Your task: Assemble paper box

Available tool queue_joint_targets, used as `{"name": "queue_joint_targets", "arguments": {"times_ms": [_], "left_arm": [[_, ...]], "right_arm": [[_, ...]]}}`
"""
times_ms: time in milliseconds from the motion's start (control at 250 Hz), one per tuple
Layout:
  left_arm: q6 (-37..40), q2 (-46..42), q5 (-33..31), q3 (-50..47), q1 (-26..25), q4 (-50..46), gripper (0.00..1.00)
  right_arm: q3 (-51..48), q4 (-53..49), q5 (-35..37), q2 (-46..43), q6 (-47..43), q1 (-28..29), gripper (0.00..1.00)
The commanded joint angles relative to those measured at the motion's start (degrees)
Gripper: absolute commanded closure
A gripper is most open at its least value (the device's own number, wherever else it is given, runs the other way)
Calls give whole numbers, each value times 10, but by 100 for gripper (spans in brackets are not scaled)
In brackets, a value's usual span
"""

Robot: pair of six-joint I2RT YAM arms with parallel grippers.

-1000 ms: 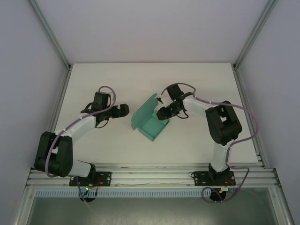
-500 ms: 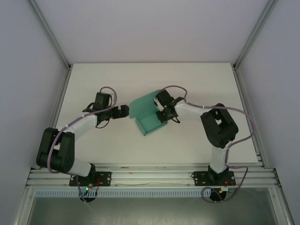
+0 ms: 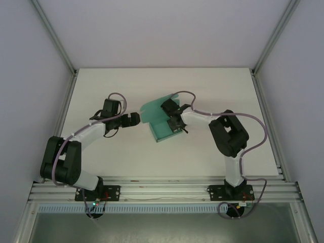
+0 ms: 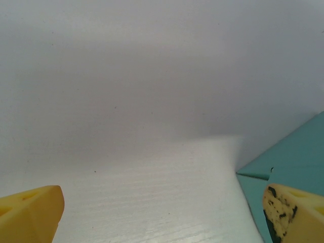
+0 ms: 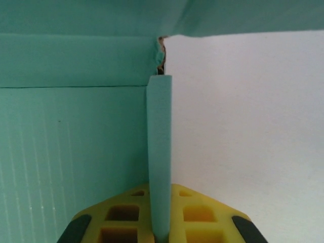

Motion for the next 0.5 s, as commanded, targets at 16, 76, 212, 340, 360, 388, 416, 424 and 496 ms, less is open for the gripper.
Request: {"name": "queue_joint_targets", "arguments": {"times_ms": [16, 76, 212, 340, 360, 388, 416, 424, 496], "left_arm": [[-3, 13, -18, 26, 3, 9, 0], [-5, 17, -8, 36, 9, 15, 0], [-26, 26, 27, 59, 25, 55, 0], [-39, 47, 115, 78, 33, 105, 0], [-37, 51, 140, 80, 33, 117, 0], [-36, 57, 183, 79, 32, 142, 0], [-39, 63, 231, 78, 32, 171, 0], [-41, 65, 246, 77, 32, 181, 0], [-61, 89, 375, 78, 29, 263, 0]], "right_arm": [[-28, 40, 17, -70, 14, -10, 100], [-42, 76, -40, -118, 9, -21, 100], [-93, 170, -156, -211, 4, -37, 100], [-131, 239, -241, -270, 22, -48, 100], [-137, 250, -255, -276, 25, -50, 100], [-143, 265, -268, -281, 30, -50, 100], [-148, 277, -282, -284, 33, -50, 100], [-149, 281, -287, -284, 35, -50, 100], [-153, 305, -326, -279, 33, -50, 100]]}}
